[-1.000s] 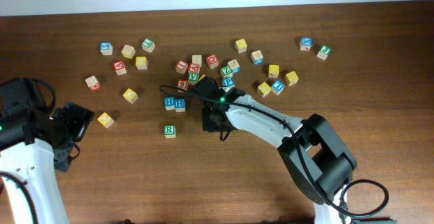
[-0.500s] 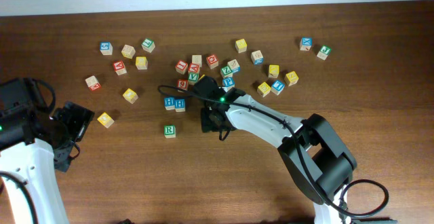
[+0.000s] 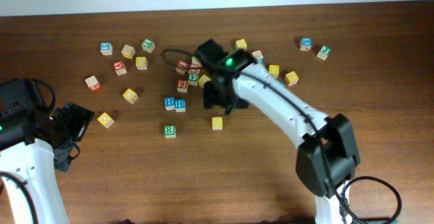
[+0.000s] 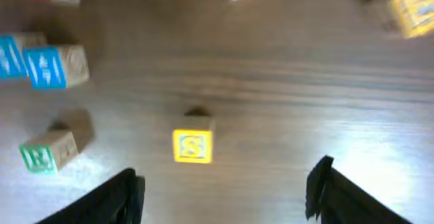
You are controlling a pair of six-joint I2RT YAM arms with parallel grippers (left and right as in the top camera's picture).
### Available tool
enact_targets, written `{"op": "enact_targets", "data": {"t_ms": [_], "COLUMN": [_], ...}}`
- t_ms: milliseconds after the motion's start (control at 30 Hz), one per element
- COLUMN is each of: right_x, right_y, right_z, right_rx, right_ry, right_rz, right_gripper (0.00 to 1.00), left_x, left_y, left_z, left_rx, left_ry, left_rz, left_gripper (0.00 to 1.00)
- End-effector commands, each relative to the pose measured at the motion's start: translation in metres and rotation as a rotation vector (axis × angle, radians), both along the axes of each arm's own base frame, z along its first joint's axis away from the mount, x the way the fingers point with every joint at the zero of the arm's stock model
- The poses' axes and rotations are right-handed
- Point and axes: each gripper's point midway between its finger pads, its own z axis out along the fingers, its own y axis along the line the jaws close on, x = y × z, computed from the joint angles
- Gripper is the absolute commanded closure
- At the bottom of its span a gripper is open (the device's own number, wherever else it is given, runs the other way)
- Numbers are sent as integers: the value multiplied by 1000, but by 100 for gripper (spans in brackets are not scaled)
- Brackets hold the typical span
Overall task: Spell out RSS
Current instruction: 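Move the right gripper to a second yellow S block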
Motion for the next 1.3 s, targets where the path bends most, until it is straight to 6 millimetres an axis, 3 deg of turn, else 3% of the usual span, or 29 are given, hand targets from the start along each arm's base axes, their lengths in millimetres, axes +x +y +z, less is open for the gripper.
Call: {"op": "enact_targets", "data": {"t_ms": [0,33,67,133,167,200,233,267,300,333,433,467,533,567,600,700,800,833,967,1067,1200,1267], "right_x": [29,33,35,37,36,37,38,41,44,45,49,52,61,71,77,87,91,91,97,103,101,101], "right_y": [-52,-70,-92,-130,-147,-166,-179,-193,-207,-219,-236,-239,-244,-248,-252,-254,-252,-252,-248,-227,-225,-223], "right_z": [22,22,21,20,19,19,19,19,19,19,18,18,19,20,21,21,10,4,-24,-41,-47,-47], "right_rx": [-33,-47,-62,-90,-102,-108,-106,-104,-102,-101,-98,-96,-92,-103,-121,-128,-121,-118,-87,30,69,98], "right_ry": [-28,-14,6,45,64,78,83,83,79,80,66,57,19,-20,-47,-84,-72,-57,-17,20,58,74], "right_rz": [-95,-97,-106,-39,-16,-47,-79,-118,-155,-183,-226,-234,-248,-255,-260,-263,-270,-299,-393,-387,-644,-788], "right_gripper": [25,21,5,2,24,65,86,88,64,96,96,92,59,38,28,25,13,2,2,0,0,12], "left_x": [-1,-1,-1,-1,-1,-1,-1,-1,-1,-1,-1,-1,-1,-1,-1,-1,-1,-1,-1,-1,-1,-1], "left_y": [2,2,2,2,2,2,2,2,2,2,2,2,2,2,2,2,2,2,2,2,2,2], "left_z": [-2,-2,-2,-2,-2,-2,-2,-2,-2,-2,-2,-2,-2,-2,-2,-2,-2,-2,-2,-2,-2,-2], "left_rx": [-3,-3,-3,-3,-3,-3,-3,-3,-3,-3,-3,-3,-3,-3,-3,-3,-3,-3,-3,-3,-3,-3], "left_ry": [9,9,9,9,9,9,9,9,9,9,9,9,9,9,9,9,9,9,9,9,9,9], "left_rz": [14,14,15,15,15,15,15,15,15,15,15,15,15,15,15,15,15,15,15,15,15,15], "left_gripper": [1,1,1,1,1,1,1,1,1,1,1,1,1,1,1,1,1,1,1,1,1,1]}}
